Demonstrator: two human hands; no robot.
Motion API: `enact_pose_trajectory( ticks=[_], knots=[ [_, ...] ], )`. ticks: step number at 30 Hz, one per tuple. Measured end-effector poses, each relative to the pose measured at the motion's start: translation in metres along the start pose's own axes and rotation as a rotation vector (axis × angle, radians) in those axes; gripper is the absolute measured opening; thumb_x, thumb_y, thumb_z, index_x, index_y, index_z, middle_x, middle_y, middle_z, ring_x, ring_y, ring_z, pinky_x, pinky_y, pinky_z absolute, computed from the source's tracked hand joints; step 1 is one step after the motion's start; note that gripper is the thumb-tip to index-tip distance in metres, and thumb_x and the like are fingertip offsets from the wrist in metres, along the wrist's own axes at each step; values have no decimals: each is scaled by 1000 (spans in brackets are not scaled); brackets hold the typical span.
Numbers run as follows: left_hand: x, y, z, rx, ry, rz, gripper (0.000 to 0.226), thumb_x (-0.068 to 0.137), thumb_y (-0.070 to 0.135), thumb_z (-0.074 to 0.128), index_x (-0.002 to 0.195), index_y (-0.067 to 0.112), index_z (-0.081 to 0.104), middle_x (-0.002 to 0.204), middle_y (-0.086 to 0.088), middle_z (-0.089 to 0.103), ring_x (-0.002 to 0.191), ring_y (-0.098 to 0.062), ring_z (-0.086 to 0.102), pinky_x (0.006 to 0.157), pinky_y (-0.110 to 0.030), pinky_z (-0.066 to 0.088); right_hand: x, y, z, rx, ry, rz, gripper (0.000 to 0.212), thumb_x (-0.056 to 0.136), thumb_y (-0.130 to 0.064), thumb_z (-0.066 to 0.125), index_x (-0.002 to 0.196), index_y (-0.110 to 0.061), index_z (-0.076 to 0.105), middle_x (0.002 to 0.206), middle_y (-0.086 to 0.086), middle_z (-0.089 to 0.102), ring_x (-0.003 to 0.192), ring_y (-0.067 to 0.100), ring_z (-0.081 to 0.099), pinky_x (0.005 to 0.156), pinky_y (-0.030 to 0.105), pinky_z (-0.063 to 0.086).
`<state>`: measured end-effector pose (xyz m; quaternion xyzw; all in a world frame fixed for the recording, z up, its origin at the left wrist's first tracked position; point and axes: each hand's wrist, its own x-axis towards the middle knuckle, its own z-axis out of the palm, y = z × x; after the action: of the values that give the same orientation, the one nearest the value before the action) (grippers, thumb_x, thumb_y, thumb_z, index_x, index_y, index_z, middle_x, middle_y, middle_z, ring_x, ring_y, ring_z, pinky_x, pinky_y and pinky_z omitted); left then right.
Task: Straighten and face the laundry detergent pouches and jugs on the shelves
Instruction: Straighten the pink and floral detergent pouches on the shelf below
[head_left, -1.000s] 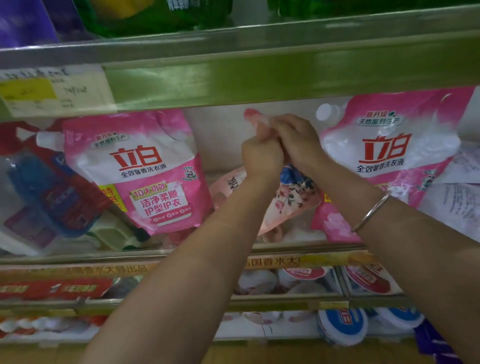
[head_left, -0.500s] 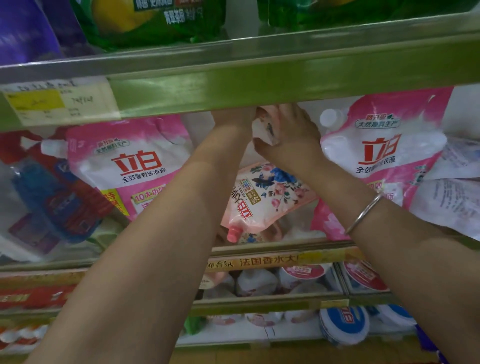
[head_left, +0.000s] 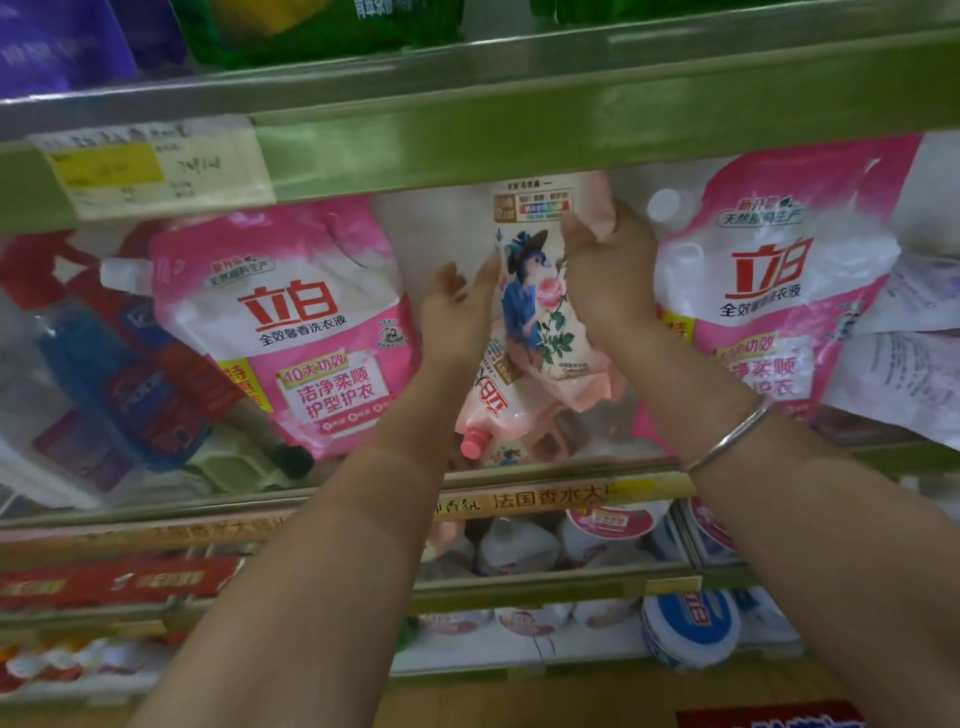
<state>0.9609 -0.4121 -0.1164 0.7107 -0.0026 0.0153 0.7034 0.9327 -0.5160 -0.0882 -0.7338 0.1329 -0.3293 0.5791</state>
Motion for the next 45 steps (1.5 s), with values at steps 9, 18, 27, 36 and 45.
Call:
enact_pose_trajectory(
  ticks=[9,18,27,36,45],
  knots=[
    [-6,-26,-31,-92,-413,-203,36,85,46,58,103,15,65,102,-6,71,92,-21,69,87,-36,52,-17,14,-21,401,-148,411,12,84,-15,68,95,-14,63,86,3,70,76,19,69,74,33,57],
    [-22,-32,-52,-65,-388,-200,21,75,13,77,94,13,69,91,-9,74,82,-23,73,75,-38,58,-28,34,-28,240,-263,263,35,85,-19,66,116,-25,51,91,-15,65,79,-2,65,64,14,55],
    [-56,-15,-77,-104,-208,-76,5,81,8,69,83,14,69,89,-4,74,83,-22,72,72,-36,60,-49,13,-17,260,-379,334,39,66,-44,73,96,-22,60,86,-2,73,71,6,72,71,29,59],
    [-59,-15,-195,3,80,52,11,80,2,68,76,13,67,56,14,68,54,2,65,52,-14,52,-100,-13,94,238,-627,322,53,72,-52,70,109,-14,63,99,3,73,92,18,70,86,42,56],
    [-43,-15,-292,38,334,7,17,83,11,68,68,14,62,57,7,67,57,-10,63,61,-24,54,-133,-48,199,172,-704,269,68,75,-54,67,124,-10,52,128,15,58,114,26,59,96,37,49]
  ],
)
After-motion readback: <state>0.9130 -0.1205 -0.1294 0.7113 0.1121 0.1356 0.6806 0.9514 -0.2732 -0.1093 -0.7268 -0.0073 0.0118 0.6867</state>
